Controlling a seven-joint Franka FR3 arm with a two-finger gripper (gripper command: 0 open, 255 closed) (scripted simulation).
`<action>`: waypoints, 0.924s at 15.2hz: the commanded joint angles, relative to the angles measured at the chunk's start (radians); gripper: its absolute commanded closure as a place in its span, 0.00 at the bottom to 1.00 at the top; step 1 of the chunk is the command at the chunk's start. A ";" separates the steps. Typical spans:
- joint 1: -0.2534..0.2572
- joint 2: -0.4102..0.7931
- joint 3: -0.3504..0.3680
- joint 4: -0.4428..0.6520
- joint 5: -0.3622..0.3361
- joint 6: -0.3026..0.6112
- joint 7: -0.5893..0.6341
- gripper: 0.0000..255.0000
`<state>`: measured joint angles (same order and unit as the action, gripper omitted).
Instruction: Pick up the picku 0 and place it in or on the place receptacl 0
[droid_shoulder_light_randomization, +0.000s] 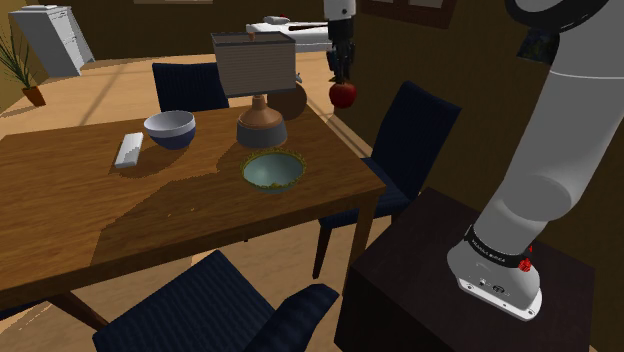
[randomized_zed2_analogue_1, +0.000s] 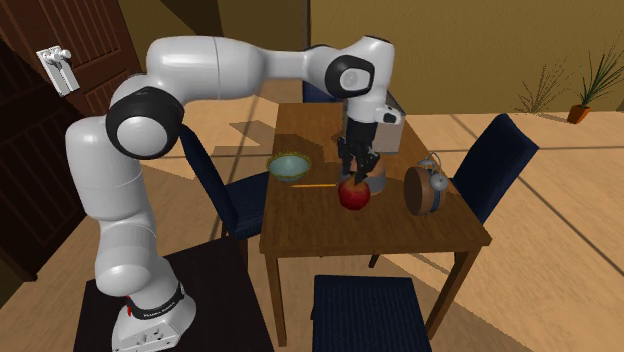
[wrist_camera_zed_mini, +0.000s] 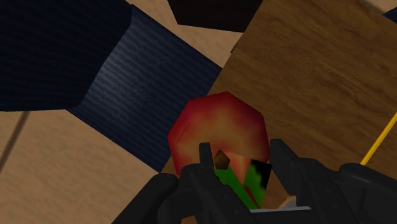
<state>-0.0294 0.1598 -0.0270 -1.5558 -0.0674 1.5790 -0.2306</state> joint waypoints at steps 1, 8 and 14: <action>0.000 0.001 0.000 0.030 0.000 -0.029 -0.003 1.00; 0.050 -0.028 0.038 0.041 0.006 -0.075 0.083 1.00; 0.126 -0.048 0.098 0.045 0.019 -0.105 0.217 1.00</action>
<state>0.0824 0.1106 0.0594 -1.5186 -0.0504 1.4813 -0.0399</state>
